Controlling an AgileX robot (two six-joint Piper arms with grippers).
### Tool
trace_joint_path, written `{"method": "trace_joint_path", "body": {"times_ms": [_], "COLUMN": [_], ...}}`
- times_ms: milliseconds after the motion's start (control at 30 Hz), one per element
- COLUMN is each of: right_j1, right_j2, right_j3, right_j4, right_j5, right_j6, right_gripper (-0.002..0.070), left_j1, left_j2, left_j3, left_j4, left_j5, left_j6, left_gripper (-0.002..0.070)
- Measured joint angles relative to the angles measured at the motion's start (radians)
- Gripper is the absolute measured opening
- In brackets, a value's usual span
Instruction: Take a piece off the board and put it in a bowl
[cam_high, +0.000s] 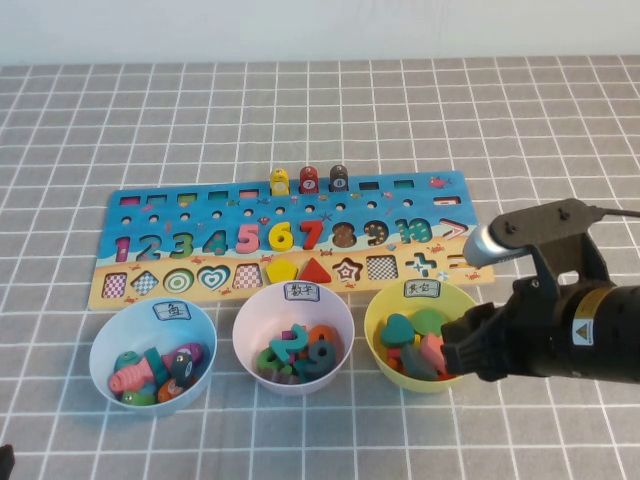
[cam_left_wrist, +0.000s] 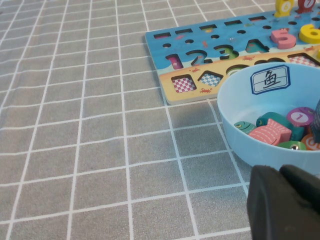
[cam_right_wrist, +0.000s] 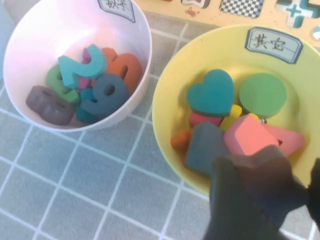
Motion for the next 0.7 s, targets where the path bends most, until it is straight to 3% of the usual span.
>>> {"method": "trace_joint_path", "body": {"times_ms": [700], "right_j1": [0.000], "right_j2": [0.131], "right_j3": [0.008], "right_j4": [0.004], "right_j5": [-0.129], "right_j6": [-0.007], "right_gripper": [0.0277], "left_j1": [0.000], "left_j2": [0.000], "left_j3": [0.000], "left_j4": [0.000], "left_j5": [0.000], "left_j6": [0.000], "left_gripper": [0.0000]}}
